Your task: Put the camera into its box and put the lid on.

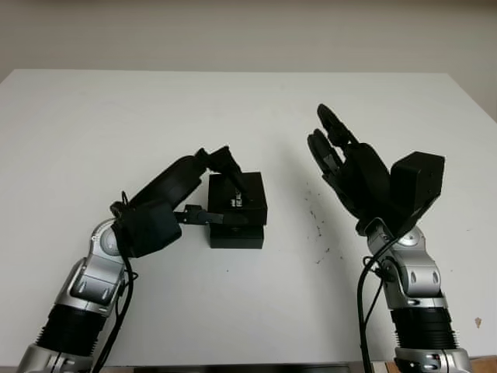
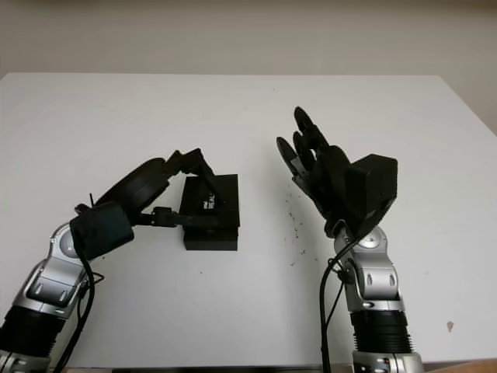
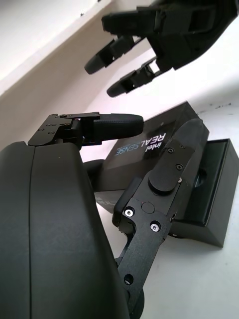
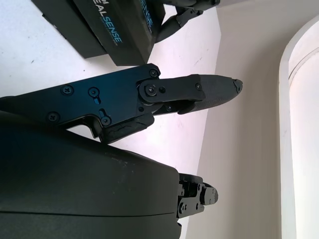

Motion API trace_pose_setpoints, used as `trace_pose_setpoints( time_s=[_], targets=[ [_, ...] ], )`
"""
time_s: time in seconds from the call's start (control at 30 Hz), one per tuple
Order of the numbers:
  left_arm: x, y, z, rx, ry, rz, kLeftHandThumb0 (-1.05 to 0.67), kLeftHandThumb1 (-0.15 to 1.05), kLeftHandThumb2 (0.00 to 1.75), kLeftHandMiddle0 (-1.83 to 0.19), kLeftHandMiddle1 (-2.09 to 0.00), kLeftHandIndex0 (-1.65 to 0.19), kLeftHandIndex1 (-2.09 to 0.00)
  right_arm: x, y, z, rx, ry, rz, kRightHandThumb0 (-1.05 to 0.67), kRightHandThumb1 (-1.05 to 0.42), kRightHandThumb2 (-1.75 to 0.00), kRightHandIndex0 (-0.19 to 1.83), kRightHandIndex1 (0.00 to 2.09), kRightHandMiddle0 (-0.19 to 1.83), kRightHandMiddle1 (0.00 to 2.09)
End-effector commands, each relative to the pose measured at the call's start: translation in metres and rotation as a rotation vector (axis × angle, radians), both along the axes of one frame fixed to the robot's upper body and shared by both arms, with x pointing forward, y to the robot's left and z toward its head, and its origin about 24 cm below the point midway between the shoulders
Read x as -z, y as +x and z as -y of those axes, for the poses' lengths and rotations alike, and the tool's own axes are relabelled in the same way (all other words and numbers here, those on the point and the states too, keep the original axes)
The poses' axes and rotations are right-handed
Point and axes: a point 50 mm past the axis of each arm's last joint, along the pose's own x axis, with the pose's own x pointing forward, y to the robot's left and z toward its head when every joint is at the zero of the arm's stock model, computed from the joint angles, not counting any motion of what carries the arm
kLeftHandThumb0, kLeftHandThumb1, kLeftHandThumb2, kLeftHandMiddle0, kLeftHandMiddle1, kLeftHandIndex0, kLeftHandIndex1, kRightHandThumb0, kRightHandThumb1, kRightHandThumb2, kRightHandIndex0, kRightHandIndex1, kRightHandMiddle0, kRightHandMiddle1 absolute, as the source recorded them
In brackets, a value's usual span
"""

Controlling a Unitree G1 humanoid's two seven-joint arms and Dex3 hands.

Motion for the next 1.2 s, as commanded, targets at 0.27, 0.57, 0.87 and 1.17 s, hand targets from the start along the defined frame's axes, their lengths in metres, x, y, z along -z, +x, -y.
trace_pose_setpoints(
  time_s=[0.27, 0.57, 0.87, 1.17],
  targets=[
    [0.005, -0.005, -0.002, 0.016, 0.037, -0.021, -0.34, 1.05, 0.09, -0.45, -2.05, -0.18, -1.64, -0.005, 0.001, -0.002, -0.007, 0.001, 0.012, -0.64, -1.05, -0.29, -0.05, 0.05, -0.01, 0.05],
    [0.011, -0.003, -0.005, 0.025, 0.059, -0.053, -0.36, 1.05, 0.1, -0.38, -2.0, -0.16, -1.6, -0.005, 0.0, -0.001, -0.014, 0.009, 0.014, -0.64, -1.05, -0.29, -0.06, 0.04, -0.02, 0.04],
    [0.019, 0.002, 0.003, 0.045, 0.078, -0.065, -0.35, 1.05, 0.1, -0.37, -2.05, -0.18, -1.6, -0.005, -0.001, 0.0, -0.017, 0.014, 0.018, -0.65, -1.05, -0.29, -0.06, 0.05, -0.02, 0.04],
    [0.019, 0.004, 0.005, 0.057, 0.088, -0.068, -0.36, 1.05, 0.11, -0.37, -2.08, -0.14, -1.65, -0.004, -0.001, 0.001, -0.003, 0.002, 0.019, -0.64, -1.05, -0.29, -0.05, 0.05, -0.02, 0.05]
  ],
)
